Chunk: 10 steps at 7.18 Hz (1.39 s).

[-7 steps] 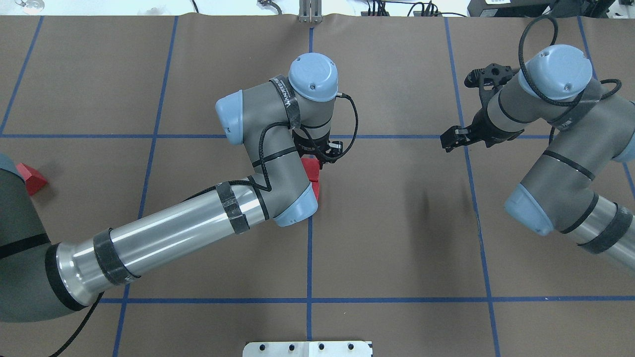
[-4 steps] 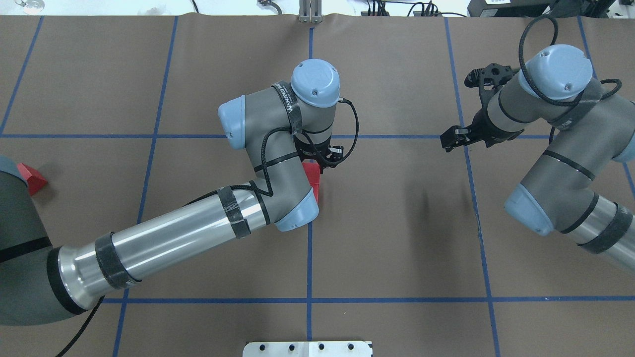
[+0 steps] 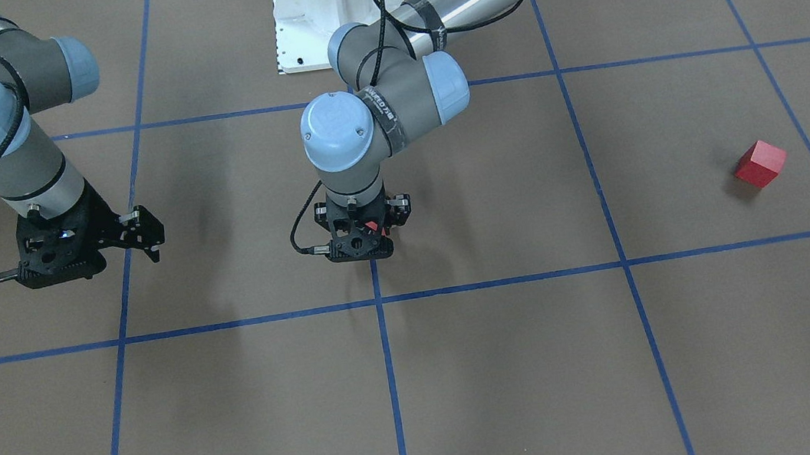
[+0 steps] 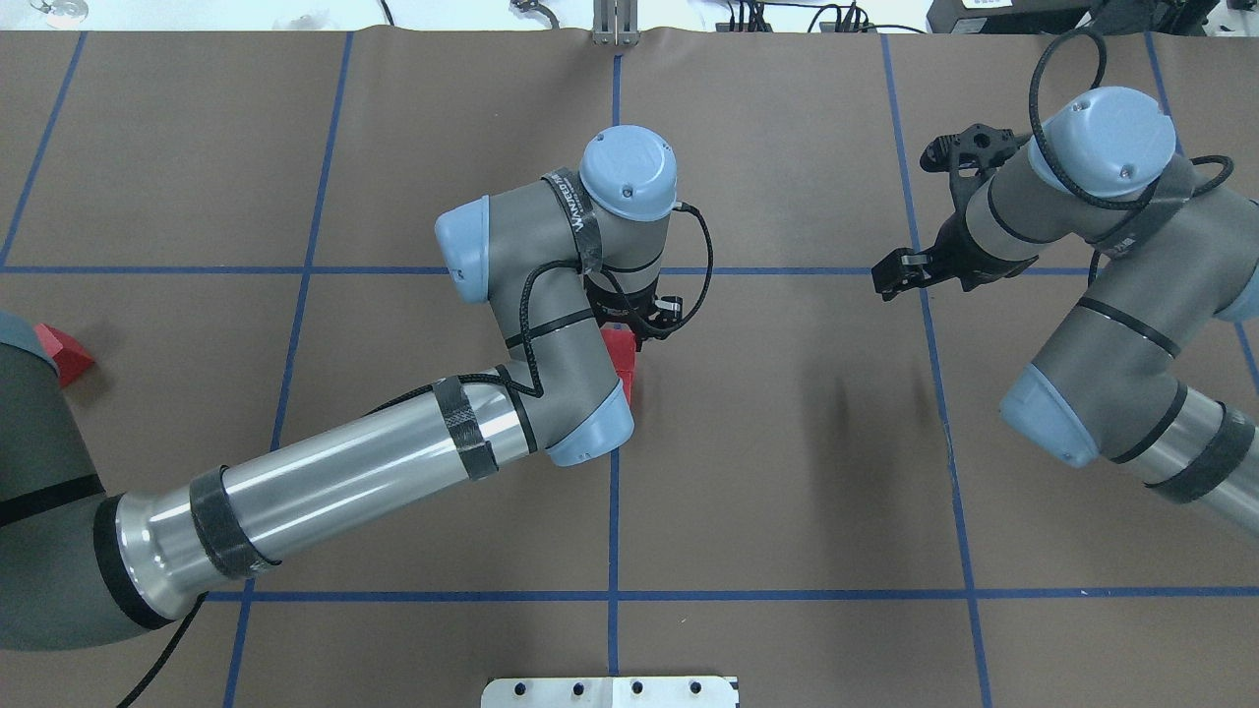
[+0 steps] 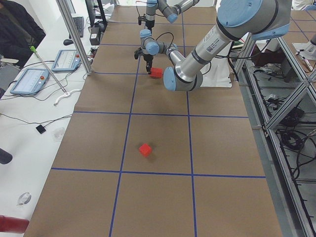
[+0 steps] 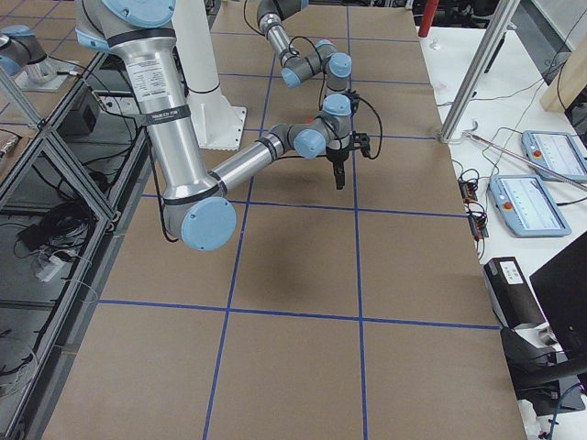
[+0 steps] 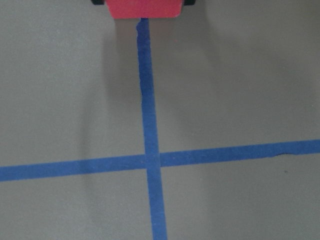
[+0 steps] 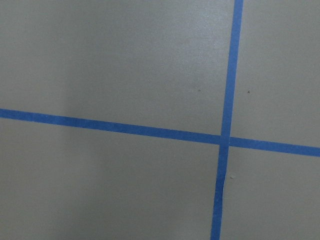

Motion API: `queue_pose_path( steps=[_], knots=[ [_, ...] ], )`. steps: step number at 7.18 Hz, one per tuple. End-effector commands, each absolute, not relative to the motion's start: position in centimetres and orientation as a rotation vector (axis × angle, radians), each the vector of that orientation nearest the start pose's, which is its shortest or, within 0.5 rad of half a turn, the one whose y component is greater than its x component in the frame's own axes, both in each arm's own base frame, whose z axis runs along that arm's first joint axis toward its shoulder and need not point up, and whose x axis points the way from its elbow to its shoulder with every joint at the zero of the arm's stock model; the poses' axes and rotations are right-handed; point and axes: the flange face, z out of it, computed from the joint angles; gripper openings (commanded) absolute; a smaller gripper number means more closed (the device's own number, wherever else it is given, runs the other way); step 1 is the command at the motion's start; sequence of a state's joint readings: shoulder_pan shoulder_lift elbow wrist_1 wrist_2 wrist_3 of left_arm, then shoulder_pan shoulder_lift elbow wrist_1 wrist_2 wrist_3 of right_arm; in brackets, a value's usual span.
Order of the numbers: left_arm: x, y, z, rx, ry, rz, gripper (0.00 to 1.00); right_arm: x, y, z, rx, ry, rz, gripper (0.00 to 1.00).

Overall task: Form red blocks into L shape at center
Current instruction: 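Lower the cube with the left gripper just farther from the robot than the center cube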

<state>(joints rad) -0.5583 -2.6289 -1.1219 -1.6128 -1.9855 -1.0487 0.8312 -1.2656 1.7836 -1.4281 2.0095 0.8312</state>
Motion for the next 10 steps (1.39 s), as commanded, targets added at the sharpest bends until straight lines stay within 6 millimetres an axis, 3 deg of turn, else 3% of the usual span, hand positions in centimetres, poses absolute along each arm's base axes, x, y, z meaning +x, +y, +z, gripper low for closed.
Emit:
queue_pose_path(
  steps=[1,8,9,10],
  knots=[
    [64.98,-51.90,15.93,-0.008,0.754,0.103,0.00,-33.97,-50.61,38.42,0.159,-0.757,-0.059,1.00],
    [64.83,-52.09,15.93,-0.007,0.755,0.104,0.00,-34.04,-50.57,38.42,0.159,-0.757,-0.057,1.00],
    [64.83,-52.09,16.05,-0.008,0.754,0.104,0.51,-34.06,-50.59,38.49,0.158,-0.756,-0.056,1.00],
    [64.75,-52.18,16.18,-0.008,0.752,0.102,0.74,-34.06,-50.59,38.49,0.158,-0.756,-0.056,1.00]
  ],
)
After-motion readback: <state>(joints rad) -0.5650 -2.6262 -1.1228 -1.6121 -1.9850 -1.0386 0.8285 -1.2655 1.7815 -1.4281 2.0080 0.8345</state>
